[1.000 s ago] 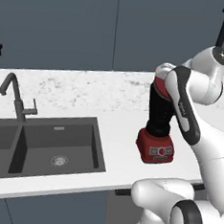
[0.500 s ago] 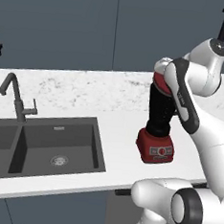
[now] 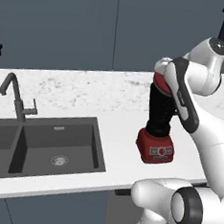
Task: Close the lid blender by securely placing the lid on top.
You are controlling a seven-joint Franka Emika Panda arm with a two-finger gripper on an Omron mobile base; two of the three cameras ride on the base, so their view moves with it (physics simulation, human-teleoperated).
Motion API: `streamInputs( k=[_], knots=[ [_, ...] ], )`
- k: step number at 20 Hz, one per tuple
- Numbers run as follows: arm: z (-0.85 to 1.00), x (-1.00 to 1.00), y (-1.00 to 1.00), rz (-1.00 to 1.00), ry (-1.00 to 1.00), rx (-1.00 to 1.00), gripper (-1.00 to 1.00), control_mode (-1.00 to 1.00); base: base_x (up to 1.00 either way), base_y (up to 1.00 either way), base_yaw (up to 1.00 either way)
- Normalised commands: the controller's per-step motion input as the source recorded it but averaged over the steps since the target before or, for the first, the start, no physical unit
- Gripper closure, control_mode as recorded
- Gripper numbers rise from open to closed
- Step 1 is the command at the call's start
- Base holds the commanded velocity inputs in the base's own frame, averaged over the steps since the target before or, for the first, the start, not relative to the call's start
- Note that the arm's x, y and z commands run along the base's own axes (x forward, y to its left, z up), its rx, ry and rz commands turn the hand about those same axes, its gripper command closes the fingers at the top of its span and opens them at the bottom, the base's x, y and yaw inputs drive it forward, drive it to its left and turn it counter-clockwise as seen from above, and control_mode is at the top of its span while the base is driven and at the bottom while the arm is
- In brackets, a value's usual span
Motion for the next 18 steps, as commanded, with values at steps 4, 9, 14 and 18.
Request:
streamInputs(
  k=[4, 9, 14, 18],
  knots=[
    [0.17, 0.25, -0.12, 0.0, 0.0, -0.07, 1.0, -1.0, 0.0, 0.0, 0.0],
    [0.51, 0.26, 0.0, 0.01, 0.0, -0.08, 1.0, -1.0, 0.0, 0.0, 0.0],
    [0.41, 0.04, 0.0, 0.11, 0.0, -0.07, 1.0, -1.0, 0.0, 0.0, 0.0],
    [-0.03, 0.0, 0.0, 0.1, 0.0, -0.04, 1.0, -1.0, 0.0, 0.0, 0.0]
  ],
)
